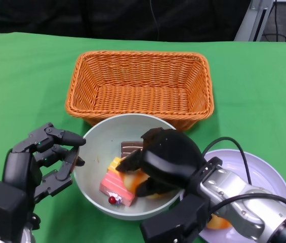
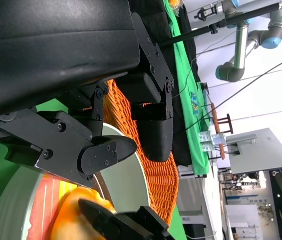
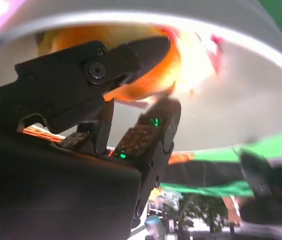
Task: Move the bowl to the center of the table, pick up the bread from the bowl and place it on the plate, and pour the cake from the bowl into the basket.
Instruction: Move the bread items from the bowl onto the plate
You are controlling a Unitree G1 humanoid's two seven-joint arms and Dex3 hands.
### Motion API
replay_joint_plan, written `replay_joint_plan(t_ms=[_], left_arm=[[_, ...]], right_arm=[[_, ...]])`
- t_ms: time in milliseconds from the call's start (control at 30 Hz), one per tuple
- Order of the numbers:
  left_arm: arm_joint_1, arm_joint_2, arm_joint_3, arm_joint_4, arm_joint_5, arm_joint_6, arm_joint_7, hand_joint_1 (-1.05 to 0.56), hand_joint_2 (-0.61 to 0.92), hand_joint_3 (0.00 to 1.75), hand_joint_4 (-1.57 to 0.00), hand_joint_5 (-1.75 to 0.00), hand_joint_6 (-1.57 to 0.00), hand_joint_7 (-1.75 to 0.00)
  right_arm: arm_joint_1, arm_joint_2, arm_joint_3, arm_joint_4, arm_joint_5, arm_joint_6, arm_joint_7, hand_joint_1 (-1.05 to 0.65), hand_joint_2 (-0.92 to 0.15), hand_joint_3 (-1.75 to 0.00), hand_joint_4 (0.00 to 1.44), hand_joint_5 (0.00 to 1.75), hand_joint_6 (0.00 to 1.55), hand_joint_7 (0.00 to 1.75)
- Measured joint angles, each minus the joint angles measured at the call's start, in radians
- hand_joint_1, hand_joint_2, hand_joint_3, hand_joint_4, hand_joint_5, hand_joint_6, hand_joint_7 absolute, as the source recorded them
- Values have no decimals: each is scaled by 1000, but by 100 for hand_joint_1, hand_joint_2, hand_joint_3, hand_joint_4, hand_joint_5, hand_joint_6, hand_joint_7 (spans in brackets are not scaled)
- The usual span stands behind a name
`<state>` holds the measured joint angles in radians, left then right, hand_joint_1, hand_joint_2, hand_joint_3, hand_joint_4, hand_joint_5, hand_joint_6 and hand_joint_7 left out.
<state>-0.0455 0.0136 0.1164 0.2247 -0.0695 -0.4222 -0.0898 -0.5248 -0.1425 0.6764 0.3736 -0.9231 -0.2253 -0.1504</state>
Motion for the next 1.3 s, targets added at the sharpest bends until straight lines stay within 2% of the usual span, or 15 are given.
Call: replay_joint_plan(t_ms=[133,267,300,433,633,967,1300], left_arm=[[-2,2,1,2,3,0,0,-12,64,74,-77,-136,-82,-101],[-3,5,1,2,7,-1,0,-11,65,72,-78,-136,-82,-101],[-4,5,1,2,7,-1,0,-12,66,72,-78,-136,-82,-101],[-5,5,2,6,7,-3,0,-13,67,69,-78,-134,-82,-101],[-10,7,3,35,8,-30,0,-13,67,69,-77,-133,-82,-101],[-16,8,4,41,9,-35,0,-14,65,72,-78,-135,-82,-103],[-16,8,4,41,11,-32,0,-14,64,73,-77,-137,-80,-105]], right_arm=[[20,0,-35,-65,45,10,44,-30,-92,-15,77,136,112,6],[44,2,-58,-141,64,36,86,-28,-92,-13,80,136,113,6],[52,3,-66,-160,69,45,95,-25,-92,-9,78,146,116,8],[71,5,-86,-207,90,62,111,-20,-92,-6,76,156,120,12],[84,2,-120,-246,131,56,116,-17,-92,-6,77,163,118,14],[109,3,-169,-355,186,82,196,-14,-92,-7,79,161,117,14],[127,5,-205,-391,199,83,197,-17,-92,-7,84,156,119,14]])
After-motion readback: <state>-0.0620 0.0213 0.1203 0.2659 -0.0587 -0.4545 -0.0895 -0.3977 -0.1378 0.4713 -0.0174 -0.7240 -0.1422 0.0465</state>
